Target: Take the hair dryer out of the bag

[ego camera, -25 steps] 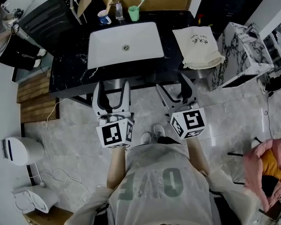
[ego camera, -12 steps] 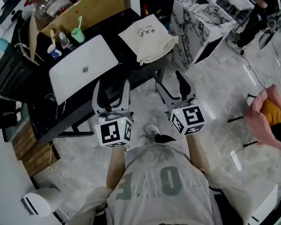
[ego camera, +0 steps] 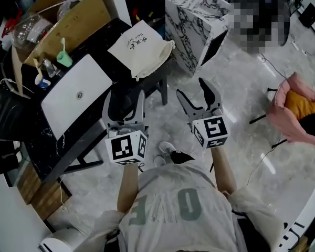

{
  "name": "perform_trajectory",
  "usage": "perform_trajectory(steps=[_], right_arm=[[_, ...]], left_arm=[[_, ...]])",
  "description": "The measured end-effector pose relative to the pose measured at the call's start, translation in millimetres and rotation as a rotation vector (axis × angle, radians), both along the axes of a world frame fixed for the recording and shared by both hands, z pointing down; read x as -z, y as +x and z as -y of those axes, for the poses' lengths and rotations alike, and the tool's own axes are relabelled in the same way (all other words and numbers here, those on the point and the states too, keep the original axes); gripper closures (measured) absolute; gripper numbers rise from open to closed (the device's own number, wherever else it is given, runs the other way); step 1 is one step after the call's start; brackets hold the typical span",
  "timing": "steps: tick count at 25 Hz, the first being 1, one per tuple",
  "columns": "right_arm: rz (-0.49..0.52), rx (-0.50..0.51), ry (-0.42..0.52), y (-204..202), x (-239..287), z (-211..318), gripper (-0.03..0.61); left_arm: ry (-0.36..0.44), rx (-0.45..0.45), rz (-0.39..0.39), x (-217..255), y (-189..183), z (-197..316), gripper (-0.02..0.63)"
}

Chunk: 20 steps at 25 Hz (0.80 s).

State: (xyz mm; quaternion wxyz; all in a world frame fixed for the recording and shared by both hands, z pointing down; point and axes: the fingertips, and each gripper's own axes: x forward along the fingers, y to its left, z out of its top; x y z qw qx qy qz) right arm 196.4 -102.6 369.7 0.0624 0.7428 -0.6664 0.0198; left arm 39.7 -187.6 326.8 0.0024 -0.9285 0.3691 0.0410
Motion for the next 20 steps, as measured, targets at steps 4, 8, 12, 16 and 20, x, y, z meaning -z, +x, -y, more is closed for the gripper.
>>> perform_trajectory(steps=[4, 8, 12, 16, 20], right_arm=[[-0.120, 0.045, -0.032, 12, 6, 28, 0.253], [-0.336, 0.137, -0.113, 22, 6, 73, 0.253], [-0.653, 0.264, -0.249, 38, -10, 124, 0.253], [-0.888, 0.364, -0.380, 56, -40, 169, 0.253], [-1.068, 0.454, -0.500, 63, -78, 198, 0.253]], left_arm=[[0.008, 0.001, 0.018, 3, 6, 14, 0.308], [0.005, 0.009, 0.030, 2, 12, 32, 0.308], [-0.006, 0.018, 0.047, -1, 18, 48, 0.308], [-0.029, 0.023, 0.066, -10, 24, 61, 0.308], [-0.059, 0.027, 0.085, -23, 26, 69, 0.308]])
